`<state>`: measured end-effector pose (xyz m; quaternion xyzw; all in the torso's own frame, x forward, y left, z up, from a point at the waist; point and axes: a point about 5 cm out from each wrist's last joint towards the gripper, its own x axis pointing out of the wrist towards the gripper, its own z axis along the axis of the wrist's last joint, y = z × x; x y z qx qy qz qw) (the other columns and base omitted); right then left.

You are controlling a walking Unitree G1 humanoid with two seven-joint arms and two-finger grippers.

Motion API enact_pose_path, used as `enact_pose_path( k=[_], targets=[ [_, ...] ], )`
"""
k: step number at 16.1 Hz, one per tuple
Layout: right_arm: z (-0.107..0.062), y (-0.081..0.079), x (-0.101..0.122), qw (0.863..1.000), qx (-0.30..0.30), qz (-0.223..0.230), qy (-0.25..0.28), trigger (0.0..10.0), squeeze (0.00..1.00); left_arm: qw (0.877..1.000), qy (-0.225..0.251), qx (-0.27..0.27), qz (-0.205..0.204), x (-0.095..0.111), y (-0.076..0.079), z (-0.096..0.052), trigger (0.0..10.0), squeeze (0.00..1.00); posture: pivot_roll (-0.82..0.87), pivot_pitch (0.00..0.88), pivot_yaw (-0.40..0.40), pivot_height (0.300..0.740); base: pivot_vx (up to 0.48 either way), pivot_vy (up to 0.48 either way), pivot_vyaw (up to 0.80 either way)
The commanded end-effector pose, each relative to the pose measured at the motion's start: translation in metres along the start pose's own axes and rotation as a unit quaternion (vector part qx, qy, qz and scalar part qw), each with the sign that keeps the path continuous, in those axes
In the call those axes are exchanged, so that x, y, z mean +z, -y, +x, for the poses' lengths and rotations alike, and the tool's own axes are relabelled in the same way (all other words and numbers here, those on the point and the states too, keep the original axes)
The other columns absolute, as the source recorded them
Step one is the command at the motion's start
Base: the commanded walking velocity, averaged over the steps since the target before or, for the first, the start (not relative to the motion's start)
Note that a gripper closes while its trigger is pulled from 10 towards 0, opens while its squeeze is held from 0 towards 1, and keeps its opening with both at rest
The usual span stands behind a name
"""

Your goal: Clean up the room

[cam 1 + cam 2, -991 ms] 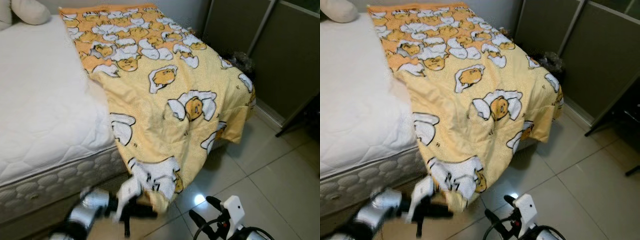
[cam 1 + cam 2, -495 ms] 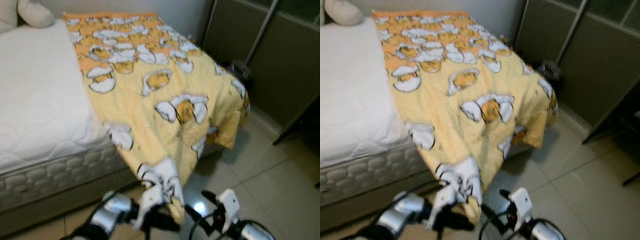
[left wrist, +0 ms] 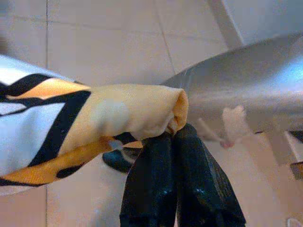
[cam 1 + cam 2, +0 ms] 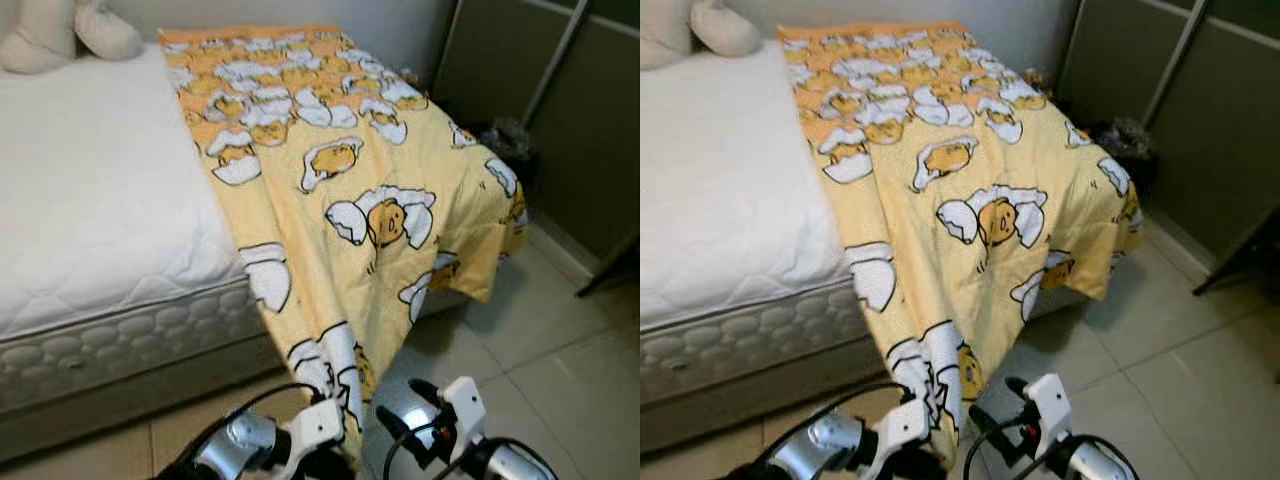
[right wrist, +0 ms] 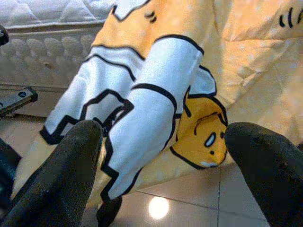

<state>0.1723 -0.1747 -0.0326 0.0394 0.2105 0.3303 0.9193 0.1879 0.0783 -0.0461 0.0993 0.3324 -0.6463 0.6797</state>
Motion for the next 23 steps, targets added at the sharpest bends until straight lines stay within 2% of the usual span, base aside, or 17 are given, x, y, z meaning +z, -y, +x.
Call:
enact_pose_path(
  k=[1,2,3,6,7,10,11,12,14,16,17,18,19,20,21,22,23],
  targets=[
    [-0.002,0.003,0.000,1.000,-0.005,-0.005,-0.003,10.0,0.00,1.000,-0.015,0.014,0.005,-0.005,-0.024,-0.041,10.0,0.00,-0.07,0.000,-0.038,0.736,0.000,0.000,0.00],
    [-0.003,0.004,-0.001,1.000,-0.005,-0.004,-0.003,10.0,0.00,0.999,-0.015,0.036,0.008,-0.001,-0.053,-0.106,10.0,0.00,-0.06,0.000,-0.038,0.736,0.000,0.000,0.00],
    [-0.004,0.004,-0.002,1.000,-0.004,-0.004,-0.004,10.0,0.00,0.998,-0.049,0.044,0.022,-0.005,-0.058,-0.126,10.0,0.00,-0.06,0.000,-0.040,0.736,0.000,0.000,0.00],
    [-0.009,0.004,-0.005,1.000,-0.001,-0.005,-0.009,10.0,0.00,0.985,-0.159,0.047,0.054,-0.031,-0.051,-0.136,10.0,0.00,-0.06,0.000,-0.048,0.736,0.000,0.000,0.00],
    [-0.010,0.004,-0.005,1.000,-0.001,-0.005,-0.010,10.0,0.00,0.985,-0.159,0.045,0.050,-0.033,-0.050,-0.136,10.0,0.00,-0.06,0.000,-0.050,0.736,0.000,0.000,0.00],
    [-0.015,0.004,-0.008,1.000,0.003,-0.006,-0.015,10.0,0.00,0.996,-0.084,0.041,0.002,-0.035,-0.045,-0.136,10.0,0.00,-0.06,0.000,-0.056,0.736,0.000,0.000,0.00],
    [-0.017,0.004,-0.010,1.000,0.004,-0.004,-0.016,10.0,0.00,0.997,-0.058,0.054,-0.019,-0.036,-0.043,-0.126,10.0,1.00,-0.06,0.000,-0.058,0.736,0.000,0.000,0.00],
    [-0.019,0.004,-0.011,1.000,0.005,-0.003,-0.018,10.0,0.00,0.995,-0.055,0.075,-0.041,-0.042,-0.041,-0.117,10.0,1.00,-0.06,0.000,-0.058,0.736,0.000,0.000,0.00],
    [-0.021,0.004,-0.012,1.000,0.006,-0.002,-0.018,10.0,0.00,0.992,-0.045,0.092,-0.071,-0.049,-0.037,-0.113,10.0,1.00,-0.06,0.000,-0.057,0.736,0.000,0.000,0.00],
    [-0.023,0.005,-0.013,1.000,0.006,-0.001,-0.018,10.0,0.00,0.979,0.003,0.154,-0.134,-0.054,-0.039,-0.115,10.0,1.00,-0.06,0.000,-0.054,0.736,0.000,0.000,0.00],
    [-0.025,0.005,-0.013,1.000,0.005,0.001,-0.017,10.0,0.00,0.962,0.048,0.203,-0.175,-0.054,-0.045,-0.124,10.0,1.00,-0.07,0.000,-0.053,0.736,0.000,0.000,0.00],
    [-0.025,0.005,-0.014,1.000,0.004,0.001,-0.017,10.0,0.00,0.956,0.068,0.213,-0.191,-0.053,-0.047,-0.126,10.0,1.00,-0.07,0.000,-0.052,0.736,0.000,0.000,0.00],
    [-0.027,0.006,-0.014,1.000,0.004,0.003,-0.017,10.0,0.00,0.950,0.080,0.224,-0.202,-0.053,-0.048,-0.129,10.0,1.00,-0.07,0.000,-0.050,0.736,0.000,0.000,0.00],
    [-0.027,0.006,-0.014,1.000,0.004,0.003,-0.017,10.0,0.00,0.950,0.080,0.224,-0.202,-0.053,-0.048,-0.129,10.0,1.00,-0.07,0.000,-0.050,0.736,0.000,0.000,0.00],
    [-0.028,0.007,-0.014,1.000,-0.006,0.001,-0.011,10.0,0.00,0.926,0.103,0.294,-0.214,-0.049,-0.059,-0.136,10.0,1.00,-0.06,0.000,-0.047,0.736,0.000,0.000,0.00],
    [-0.029,0.007,-0.014,1.000,-0.012,-0.001,-0.007,10.0,0.00,0.913,0.115,0.323,-0.221,-0.047,-0.063,-0.139,10.0,1.00,-0.06,0.000,-0.047,0.736,0.000,0.000,0.00],
    [-0.029,0.007,-0.014,1.000,-0.012,-0.001,-0.007,10.0,0.00,0.913,0.115,0.323,-0.221,-0.047,-0.063,-0.139,10.0,1.00,-0.06,0.000,-0.047,0.736,0.000,0.000,0.00]
  ],
)
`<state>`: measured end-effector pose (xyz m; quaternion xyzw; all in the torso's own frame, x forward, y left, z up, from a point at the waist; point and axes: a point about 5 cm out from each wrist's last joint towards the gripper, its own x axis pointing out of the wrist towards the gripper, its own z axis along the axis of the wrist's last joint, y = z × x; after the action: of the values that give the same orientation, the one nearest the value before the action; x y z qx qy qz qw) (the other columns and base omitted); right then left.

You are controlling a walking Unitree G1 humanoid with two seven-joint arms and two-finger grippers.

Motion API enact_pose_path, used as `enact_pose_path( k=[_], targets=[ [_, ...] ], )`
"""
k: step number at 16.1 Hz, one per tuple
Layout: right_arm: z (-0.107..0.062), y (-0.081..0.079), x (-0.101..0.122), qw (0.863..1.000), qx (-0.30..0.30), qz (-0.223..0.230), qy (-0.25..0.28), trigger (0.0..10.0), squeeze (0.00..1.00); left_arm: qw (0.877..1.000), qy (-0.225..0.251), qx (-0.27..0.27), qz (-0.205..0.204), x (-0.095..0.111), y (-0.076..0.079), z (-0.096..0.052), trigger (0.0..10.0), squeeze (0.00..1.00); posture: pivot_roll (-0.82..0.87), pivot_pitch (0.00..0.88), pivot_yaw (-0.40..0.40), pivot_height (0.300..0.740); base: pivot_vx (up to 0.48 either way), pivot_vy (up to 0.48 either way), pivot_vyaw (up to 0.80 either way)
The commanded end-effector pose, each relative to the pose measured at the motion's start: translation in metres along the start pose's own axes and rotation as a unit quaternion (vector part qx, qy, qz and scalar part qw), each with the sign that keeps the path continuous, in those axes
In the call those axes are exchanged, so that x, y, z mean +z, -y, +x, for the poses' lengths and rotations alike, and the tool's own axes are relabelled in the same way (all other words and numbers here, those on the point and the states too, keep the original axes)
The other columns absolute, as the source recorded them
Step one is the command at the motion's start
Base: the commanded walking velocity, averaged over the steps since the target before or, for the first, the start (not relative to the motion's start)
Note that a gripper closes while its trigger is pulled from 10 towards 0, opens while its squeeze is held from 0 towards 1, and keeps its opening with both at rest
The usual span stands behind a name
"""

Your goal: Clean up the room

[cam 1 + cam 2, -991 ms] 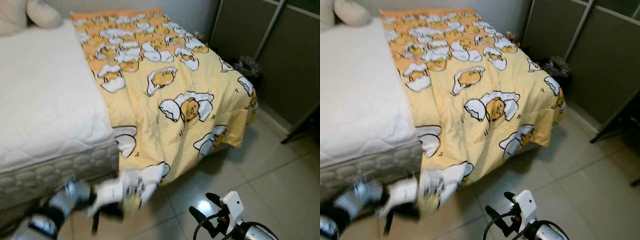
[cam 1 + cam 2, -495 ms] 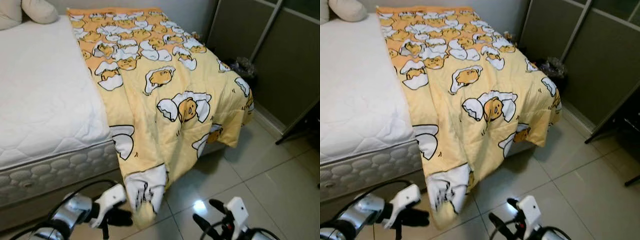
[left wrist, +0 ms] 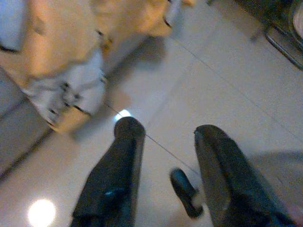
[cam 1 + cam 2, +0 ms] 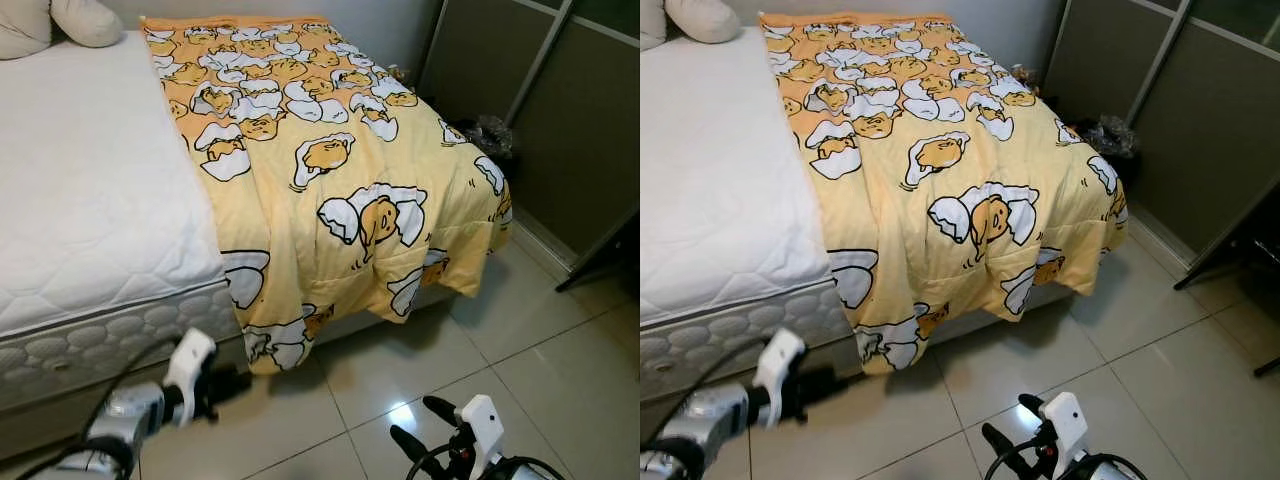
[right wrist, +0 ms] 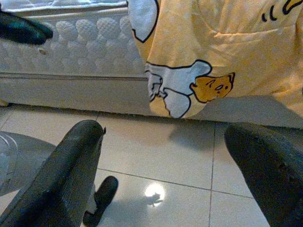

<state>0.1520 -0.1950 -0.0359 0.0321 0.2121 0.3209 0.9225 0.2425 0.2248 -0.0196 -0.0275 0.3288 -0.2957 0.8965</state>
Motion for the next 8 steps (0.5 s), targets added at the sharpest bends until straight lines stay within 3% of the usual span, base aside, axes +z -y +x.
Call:
enact_pose_path(
  k=[1,2,3,4,5,6,7,8],
  targets=[
    [-0.005,0.006,0.002,0.999,-0.035,-0.002,0.019,10.0,0.00,0.998,0.045,0.037,-0.010,0.020,-0.002,0.008,10.0,1.00,-0.06,0.000,-0.046,0.736,0.000,0.000,0.00],
    [-0.007,0.008,0.005,0.996,-0.074,-0.001,0.048,10.0,0.00,0.987,0.115,0.105,-0.027,0.048,-0.007,0.015,10.0,0.00,-0.06,0.000,-0.044,0.736,0.000,0.000,0.00],
    [-0.009,0.010,0.006,0.993,-0.101,0.001,0.068,10.0,0.00,0.975,0.161,0.149,-0.043,0.066,-0.010,0.018,10.0,0.00,-0.06,0.000,-0.043,0.736,0.000,0.000,0.00],
    [0.017,0.031,0.086,0.978,-0.134,-0.026,0.157,10.0,0.00,0.948,0.237,0.209,-0.046,0.101,-0.007,0.021,10.0,0.00,-0.04,0.000,-0.048,0.736,0.000,0.000,0.00],
    [0.023,0.034,0.114,0.968,-0.157,-0.036,0.191,10.0,0.00,0.939,0.263,0.217,-0.043,0.114,-0.001,0.023,10.0,0.00,-0.04,0.000,-0.048,0.736,0.000,0.000,0.00],
    [0.027,0.036,0.134,0.952,-0.197,-0.043,0.229,10.0,0.00,0.927,0.291,0.232,-0.044,0.126,0.007,0.024,10.0,0.00,-0.03,0.000,-0.047,0.736,0.000,0.000,0.00],
    [0.030,0.041,0.140,0.931,-0.256,-0.034,0.256,10.0,0.00,0.913,0.309,0.263,-0.047,0.133,0.012,0.023,10.0,0.00,-0.03,0.000,-0.046,0.736,0.000,0.000,0.00],
    [0.031,0.043,0.143,0.920,-0.283,-0.024,0.270,10.0,0.00,0.906,0.317,0.276,-0.048,0.135,0.014,0.022,10.0,0.00,-0.02,0.000,-0.046,0.736,0.000,0.000,0.00]
  ],
)
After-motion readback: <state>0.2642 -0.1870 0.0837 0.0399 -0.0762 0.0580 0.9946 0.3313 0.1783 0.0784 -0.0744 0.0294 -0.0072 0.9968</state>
